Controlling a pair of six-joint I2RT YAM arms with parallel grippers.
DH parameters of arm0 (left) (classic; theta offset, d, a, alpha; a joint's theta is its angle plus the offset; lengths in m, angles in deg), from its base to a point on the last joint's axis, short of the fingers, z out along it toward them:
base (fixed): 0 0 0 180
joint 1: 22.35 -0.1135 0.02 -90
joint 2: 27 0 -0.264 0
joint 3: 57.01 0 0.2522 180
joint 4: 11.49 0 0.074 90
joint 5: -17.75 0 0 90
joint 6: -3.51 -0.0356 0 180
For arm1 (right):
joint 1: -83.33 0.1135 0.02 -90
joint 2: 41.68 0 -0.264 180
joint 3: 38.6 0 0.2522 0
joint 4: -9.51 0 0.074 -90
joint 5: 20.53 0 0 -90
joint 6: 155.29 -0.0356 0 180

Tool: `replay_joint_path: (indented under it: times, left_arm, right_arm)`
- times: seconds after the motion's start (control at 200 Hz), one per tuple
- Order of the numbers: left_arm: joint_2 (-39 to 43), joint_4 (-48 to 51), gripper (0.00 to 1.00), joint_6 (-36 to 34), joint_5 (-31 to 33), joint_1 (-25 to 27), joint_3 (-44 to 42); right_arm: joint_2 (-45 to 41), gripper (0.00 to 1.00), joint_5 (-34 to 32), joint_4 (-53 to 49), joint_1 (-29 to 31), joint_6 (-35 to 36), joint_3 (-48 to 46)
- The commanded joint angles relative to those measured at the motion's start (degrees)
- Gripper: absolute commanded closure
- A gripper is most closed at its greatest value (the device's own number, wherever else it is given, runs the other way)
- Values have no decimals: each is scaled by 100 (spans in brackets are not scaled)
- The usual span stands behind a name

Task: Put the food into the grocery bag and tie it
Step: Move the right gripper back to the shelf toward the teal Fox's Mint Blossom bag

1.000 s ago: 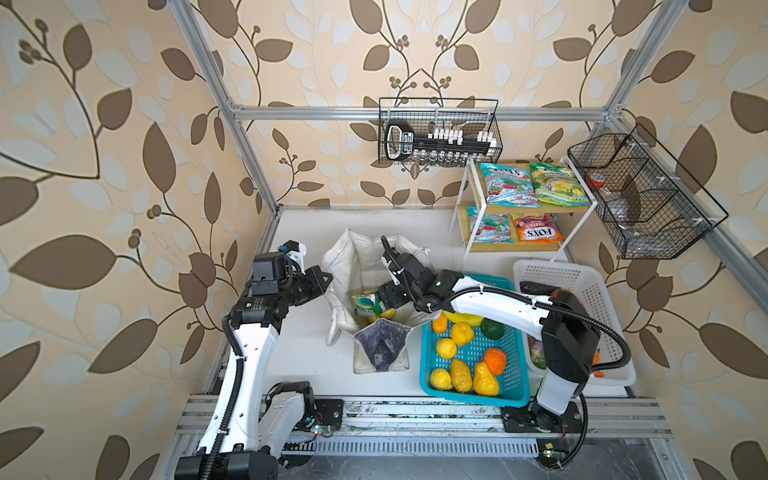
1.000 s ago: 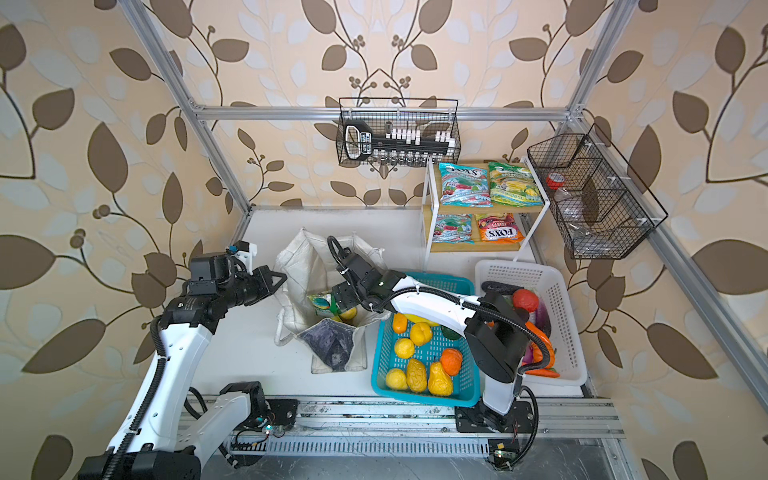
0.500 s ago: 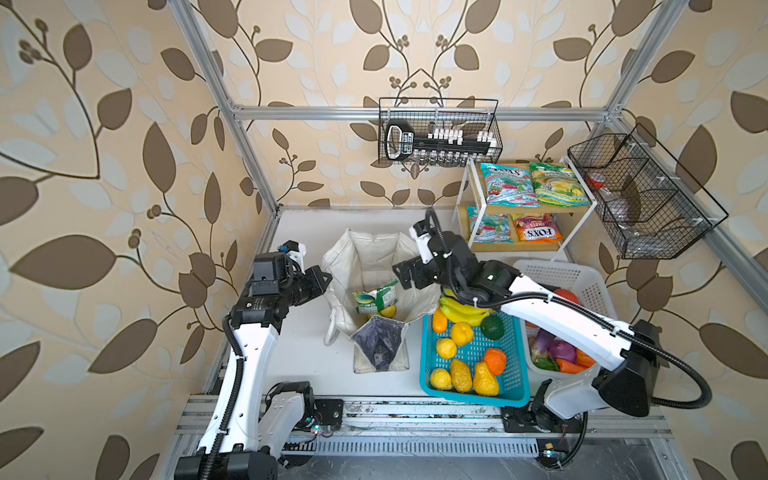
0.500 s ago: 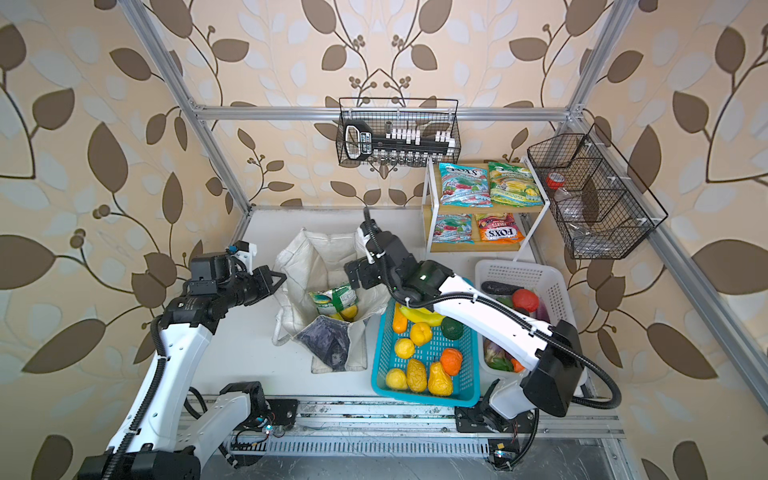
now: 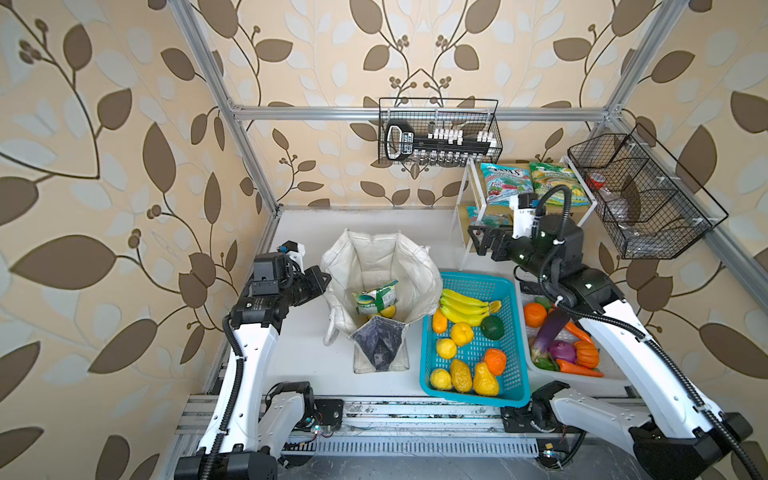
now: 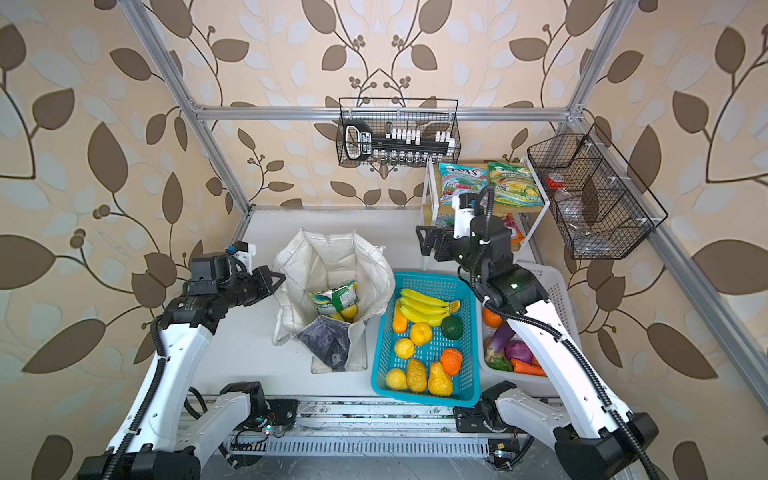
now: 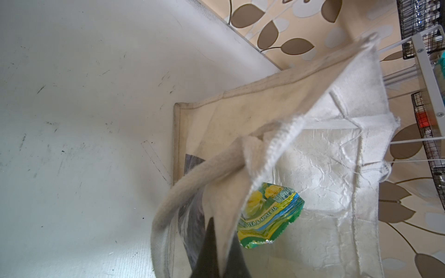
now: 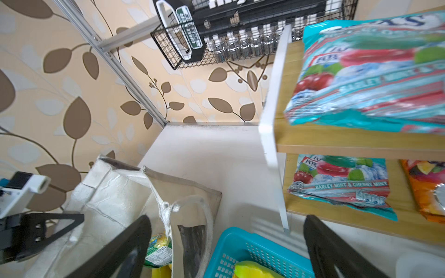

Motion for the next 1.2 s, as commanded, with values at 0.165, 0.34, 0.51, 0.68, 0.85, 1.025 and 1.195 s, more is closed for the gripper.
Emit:
replay_joint_path:
  times: [0.165, 0.34, 0.51, 0.68, 0.85, 1.025, 1.195]
  left_arm:
    - [80, -130, 100, 119, 62, -41, 4]
    - [59, -138, 100, 101, -44, -33, 7]
    - [116, -120, 100, 92, 39, -37, 7]
    - [154, -144, 100, 64, -42, -45, 15]
    - [184, -150, 100, 48, -33, -42, 15]
    - [211, -151, 100, 30, -27, -39, 30]
    - [324, -180, 100, 30, 27, -45, 7]
  right_arm:
    - [298, 15, 2115, -968, -1924, -127, 804]
    - [615, 21, 2333, -846, -2529, -301, 1047]
    - [877, 29, 2199, -677, -2667, -453, 1247]
    - [1049, 42, 2138, -396, -2752, -690, 1305]
    - [935, 40, 2073, -43, -2804, -1138, 1093]
    - [978, 44, 2150, 335, -2841, -1683, 911]
    - [874, 47, 2064, 632, -2850, -1927, 718]
